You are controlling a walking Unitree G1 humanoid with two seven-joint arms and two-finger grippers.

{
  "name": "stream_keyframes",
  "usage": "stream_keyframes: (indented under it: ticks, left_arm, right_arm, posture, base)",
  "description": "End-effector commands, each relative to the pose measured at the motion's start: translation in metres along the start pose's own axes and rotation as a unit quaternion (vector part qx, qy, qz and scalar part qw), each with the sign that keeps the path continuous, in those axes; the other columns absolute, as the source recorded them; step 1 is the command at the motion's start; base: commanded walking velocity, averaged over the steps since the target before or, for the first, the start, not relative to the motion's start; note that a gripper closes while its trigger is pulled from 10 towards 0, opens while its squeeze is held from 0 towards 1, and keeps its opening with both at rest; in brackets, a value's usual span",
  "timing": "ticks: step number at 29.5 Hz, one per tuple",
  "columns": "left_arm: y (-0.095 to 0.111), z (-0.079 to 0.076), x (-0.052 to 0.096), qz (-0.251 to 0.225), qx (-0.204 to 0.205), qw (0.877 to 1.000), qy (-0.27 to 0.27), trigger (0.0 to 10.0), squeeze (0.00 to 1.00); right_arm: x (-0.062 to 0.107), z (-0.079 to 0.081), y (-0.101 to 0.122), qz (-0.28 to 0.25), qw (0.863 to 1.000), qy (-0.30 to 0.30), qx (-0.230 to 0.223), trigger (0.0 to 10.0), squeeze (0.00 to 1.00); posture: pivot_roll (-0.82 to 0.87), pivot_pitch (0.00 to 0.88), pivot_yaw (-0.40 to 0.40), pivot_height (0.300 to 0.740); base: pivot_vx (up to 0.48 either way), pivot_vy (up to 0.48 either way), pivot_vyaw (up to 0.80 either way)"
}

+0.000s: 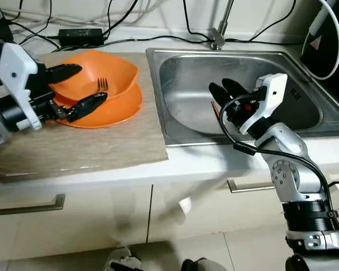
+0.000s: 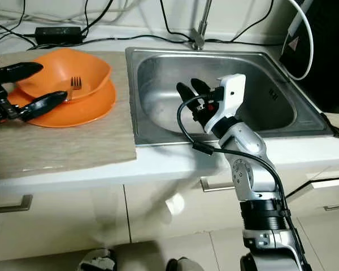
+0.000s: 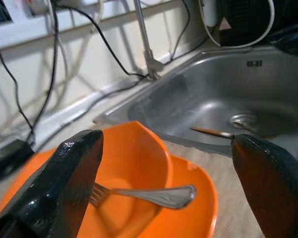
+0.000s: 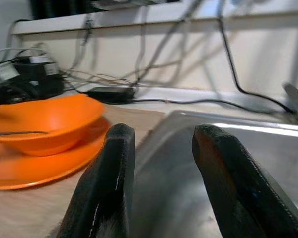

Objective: Kitchen organization

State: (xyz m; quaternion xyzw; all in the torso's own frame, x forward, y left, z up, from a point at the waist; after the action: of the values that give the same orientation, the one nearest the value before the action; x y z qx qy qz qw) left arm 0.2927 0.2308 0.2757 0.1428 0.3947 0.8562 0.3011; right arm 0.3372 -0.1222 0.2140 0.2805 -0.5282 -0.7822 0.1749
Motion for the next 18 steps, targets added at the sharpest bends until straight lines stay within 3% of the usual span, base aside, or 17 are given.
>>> stream_keyframes:
  ticks: [1, 3, 4, 10, 18]
  left_arm:
    - [-0.004, -0.009, -0.007, 0.002, -0.036, 0.999, -0.001, 10.0, 1.0]
    - [-0.006, -0.01, -0.007, 0.011, -0.058, 0.998, -0.002, 10.0, 1.0]
    - [-0.009, -0.012, -0.008, 0.023, -0.081, 0.996, -0.01, 10.0, 0.0]
    - [-0.009, -0.027, -0.013, 0.007, -0.09, 0.995, -0.051, 10.0, 0.0]
    - [-0.015, -0.03, -0.023, 0.004, -0.119, 0.992, -0.044, 10.0, 0.0]
  right_arm:
    - [0.003, 0.016, -0.01, 0.032, 0.999, 0.032, 0.007, 10.0, 0.0]
    - [0.003, 0.02, -0.012, 0.037, 0.999, 0.038, 0.005, 10.0, 0.0]
    - [0.003, 0.023, -0.013, 0.04, 0.998, 0.041, 0.001, 10.0, 0.0]
    - [0.004, 0.025, -0.019, 0.051, 0.998, 0.034, -0.006, 10.0, 0.0]
    - [0.007, 0.025, -0.021, 0.063, 0.997, 0.033, -0.006, 10.0, 0.0]
  posture:
    - [0.09, 0.043, -0.09, 0.74]
    - [0.09, 0.045, -0.09, 0.74]
    - [0.09, 0.046, -0.092, 0.74]
    - [0.09, 0.048, -0.091, 0.74]
    - [0.08, 0.045, -0.092, 0.74]
  base:
    - [0.0, 0.0, 0.0]
    - [0.0, 0.0, 0.0]
    - [0.0, 0.0, 0.0]
    - [0.0, 0.0, 0.0]
    - [0.0, 0.0, 0.0]
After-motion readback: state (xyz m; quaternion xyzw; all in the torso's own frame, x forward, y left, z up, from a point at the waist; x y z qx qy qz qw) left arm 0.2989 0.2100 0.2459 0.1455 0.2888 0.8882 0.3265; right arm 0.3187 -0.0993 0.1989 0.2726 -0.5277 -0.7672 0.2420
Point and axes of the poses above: a point about 5 cm out from each wrist's last joint towards the gripper, its own x axis pointing back from the gripper into the wrist, its own y axis along the axis of the wrist's last joint, z = x × y, the point moved 2 cm from there along -x, pointing out of the wrist towards the gripper, and after that the axes turned 15 degrees about -x, right-handed, at the moved point
